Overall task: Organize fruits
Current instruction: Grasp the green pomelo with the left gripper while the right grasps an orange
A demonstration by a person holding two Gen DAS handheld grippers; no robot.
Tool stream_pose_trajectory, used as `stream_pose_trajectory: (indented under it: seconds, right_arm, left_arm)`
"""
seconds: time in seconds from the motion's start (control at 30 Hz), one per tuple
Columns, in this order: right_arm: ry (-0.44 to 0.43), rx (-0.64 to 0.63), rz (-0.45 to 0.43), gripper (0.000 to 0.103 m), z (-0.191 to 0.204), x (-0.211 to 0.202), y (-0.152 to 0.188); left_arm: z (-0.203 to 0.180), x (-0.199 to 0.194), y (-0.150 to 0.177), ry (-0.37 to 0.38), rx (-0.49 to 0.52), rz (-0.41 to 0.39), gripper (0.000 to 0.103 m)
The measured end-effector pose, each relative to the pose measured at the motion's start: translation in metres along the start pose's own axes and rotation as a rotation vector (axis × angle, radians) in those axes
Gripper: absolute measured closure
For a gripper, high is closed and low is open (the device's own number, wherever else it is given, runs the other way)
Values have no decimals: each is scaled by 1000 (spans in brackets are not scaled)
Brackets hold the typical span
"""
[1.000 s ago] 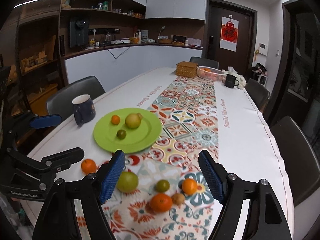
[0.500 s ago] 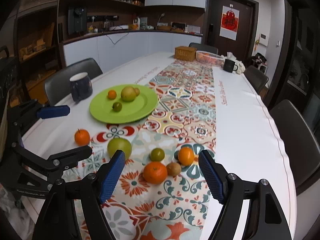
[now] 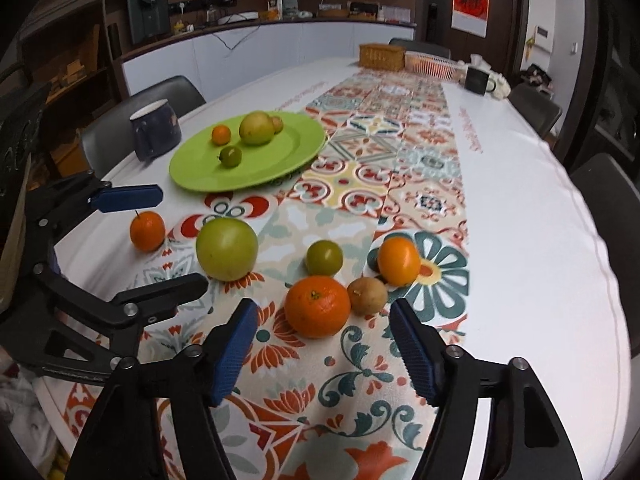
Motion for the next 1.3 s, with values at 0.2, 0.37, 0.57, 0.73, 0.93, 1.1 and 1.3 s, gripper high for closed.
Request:
stream_pose_trajectory:
  seconds: [0.2,0.37,0.57,0.73,0.93,1.1,1.3]
  right_arm:
    - [-20,18,35,44,-5,15,6]
    - [-34,1,51,45,-2,23,6]
    - [-48,-3,63,50,0,31,4]
    - [-61,3,70,58,1,35,4]
    - [-55,12,63,59,0,34,5]
    - [-55,16,45,59,0,28,2]
    - [-69,9,11,59,9,15,-7]
  left_arm:
    - [-5,20,2,29,-14,48,22]
    - [-6,31,4,50,-40,79,34]
    - [-6,41,7,79,-82,115,47]
    - [-8,42,8,99,-112,128,52]
    - [-5,38,11,86,-150,153,52]
    - [-2,25,12,81,-181,149,52]
    - [8,6,10,49,-208,121,52]
Point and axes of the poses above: each gripper's, at about its wrist camera, not at the fingertips, and x roughly the way its jaws point, z to its left, y to its underside, the point moved 10 cm from there along x, roughly the way its jaws point, and after that the axes turned 6 degrees about -y, right-handed, at the moved point
